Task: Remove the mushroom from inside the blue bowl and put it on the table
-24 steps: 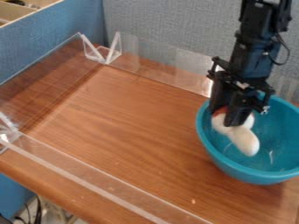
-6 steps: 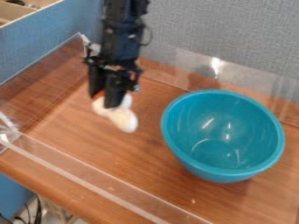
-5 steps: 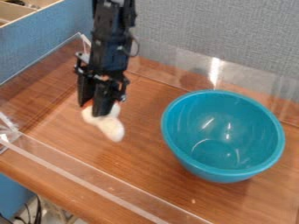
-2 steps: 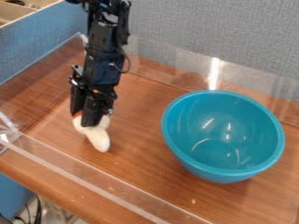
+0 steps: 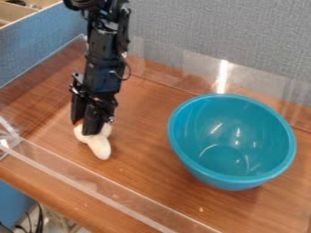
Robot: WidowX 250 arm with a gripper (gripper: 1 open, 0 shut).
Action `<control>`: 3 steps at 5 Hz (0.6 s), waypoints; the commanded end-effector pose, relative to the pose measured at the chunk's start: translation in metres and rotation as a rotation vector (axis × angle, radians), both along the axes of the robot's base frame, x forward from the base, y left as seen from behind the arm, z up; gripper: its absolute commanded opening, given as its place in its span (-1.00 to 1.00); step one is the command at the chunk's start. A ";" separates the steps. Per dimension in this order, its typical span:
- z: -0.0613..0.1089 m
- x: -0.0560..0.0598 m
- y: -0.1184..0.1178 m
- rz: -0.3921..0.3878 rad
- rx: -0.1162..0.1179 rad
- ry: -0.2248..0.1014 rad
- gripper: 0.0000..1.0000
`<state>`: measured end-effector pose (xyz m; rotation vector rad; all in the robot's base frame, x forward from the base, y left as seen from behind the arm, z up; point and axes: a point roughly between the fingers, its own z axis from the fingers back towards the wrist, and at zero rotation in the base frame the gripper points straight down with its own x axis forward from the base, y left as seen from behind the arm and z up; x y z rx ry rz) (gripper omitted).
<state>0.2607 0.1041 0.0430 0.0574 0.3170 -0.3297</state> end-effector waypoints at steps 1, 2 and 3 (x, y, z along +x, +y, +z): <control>0.014 0.010 0.014 0.020 0.013 -0.064 -1.00; 0.013 0.014 0.020 0.040 0.012 -0.074 -1.00; 0.009 0.019 0.026 0.059 0.010 -0.083 1.00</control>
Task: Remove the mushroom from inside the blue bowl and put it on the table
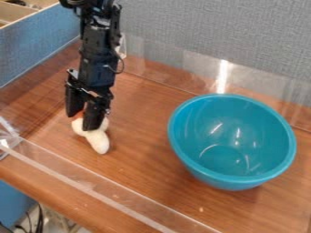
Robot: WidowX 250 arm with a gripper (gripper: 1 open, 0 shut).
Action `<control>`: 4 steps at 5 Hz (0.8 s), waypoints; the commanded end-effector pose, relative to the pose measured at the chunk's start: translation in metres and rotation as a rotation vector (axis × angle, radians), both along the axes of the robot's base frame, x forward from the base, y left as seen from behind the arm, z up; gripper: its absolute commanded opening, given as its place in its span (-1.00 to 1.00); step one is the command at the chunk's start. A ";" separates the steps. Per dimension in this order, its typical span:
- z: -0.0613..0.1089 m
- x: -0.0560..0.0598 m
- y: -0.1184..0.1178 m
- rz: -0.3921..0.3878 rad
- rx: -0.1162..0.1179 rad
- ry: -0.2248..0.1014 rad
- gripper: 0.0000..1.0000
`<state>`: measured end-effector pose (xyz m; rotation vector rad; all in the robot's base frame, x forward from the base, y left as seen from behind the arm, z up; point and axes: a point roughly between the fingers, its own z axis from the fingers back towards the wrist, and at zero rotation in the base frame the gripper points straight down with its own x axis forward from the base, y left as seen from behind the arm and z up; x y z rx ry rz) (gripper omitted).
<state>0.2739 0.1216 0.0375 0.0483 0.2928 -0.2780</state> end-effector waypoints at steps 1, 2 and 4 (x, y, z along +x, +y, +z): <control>0.021 0.006 0.005 -0.001 0.013 -0.070 -1.00; 0.029 0.002 0.003 0.018 0.009 -0.085 1.00; 0.060 0.009 -0.006 -0.029 0.002 -0.127 1.00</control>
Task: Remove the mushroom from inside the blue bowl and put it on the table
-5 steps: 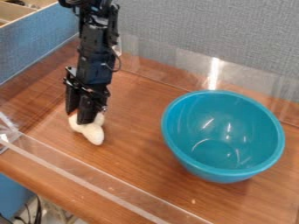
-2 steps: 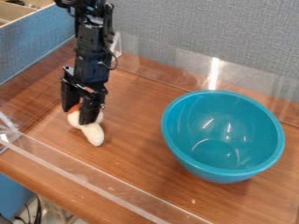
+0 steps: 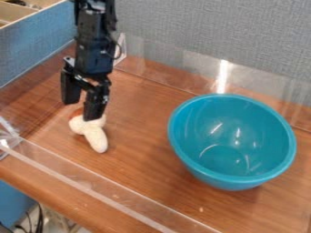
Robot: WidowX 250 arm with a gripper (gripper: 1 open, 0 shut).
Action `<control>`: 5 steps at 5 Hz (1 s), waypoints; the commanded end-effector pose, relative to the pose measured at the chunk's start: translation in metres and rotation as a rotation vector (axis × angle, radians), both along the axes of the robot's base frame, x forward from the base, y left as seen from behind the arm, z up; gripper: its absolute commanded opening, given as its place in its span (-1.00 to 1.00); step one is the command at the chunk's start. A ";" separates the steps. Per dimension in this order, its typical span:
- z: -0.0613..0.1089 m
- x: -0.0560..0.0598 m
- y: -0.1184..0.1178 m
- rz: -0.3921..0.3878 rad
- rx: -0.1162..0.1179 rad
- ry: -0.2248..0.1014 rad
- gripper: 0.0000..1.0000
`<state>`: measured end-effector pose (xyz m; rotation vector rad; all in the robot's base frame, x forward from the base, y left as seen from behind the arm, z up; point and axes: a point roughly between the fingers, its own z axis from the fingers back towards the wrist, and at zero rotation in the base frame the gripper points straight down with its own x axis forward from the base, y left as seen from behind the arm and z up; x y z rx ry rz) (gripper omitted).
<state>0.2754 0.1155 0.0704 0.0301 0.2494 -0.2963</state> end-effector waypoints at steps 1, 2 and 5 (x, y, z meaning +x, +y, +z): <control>0.028 0.007 0.000 -0.025 0.029 -0.101 1.00; 0.028 0.009 0.003 -0.044 0.031 -0.121 1.00; 0.018 0.016 0.015 0.088 0.049 -0.140 1.00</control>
